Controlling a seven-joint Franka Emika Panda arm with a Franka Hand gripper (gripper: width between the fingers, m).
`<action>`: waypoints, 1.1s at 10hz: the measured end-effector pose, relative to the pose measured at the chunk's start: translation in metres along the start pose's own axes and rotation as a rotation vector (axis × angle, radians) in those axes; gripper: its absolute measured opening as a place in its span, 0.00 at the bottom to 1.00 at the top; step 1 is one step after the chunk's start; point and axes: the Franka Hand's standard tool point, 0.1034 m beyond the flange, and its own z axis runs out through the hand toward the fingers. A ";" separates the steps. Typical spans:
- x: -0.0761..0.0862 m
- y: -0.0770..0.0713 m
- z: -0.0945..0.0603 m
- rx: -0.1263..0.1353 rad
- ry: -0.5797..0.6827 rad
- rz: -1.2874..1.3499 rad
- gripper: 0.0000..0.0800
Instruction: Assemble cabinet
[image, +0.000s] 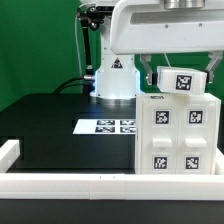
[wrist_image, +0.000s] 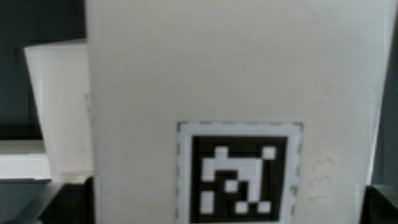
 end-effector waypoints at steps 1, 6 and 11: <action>0.000 0.000 0.000 0.000 0.000 0.000 0.81; 0.000 0.000 0.001 0.000 -0.001 0.000 0.81; -0.015 0.000 0.003 0.000 0.008 -0.017 0.81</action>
Offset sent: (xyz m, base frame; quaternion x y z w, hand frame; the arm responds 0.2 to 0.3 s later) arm 0.0000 0.0000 0.0000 0.0000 0.0000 0.0000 1.0000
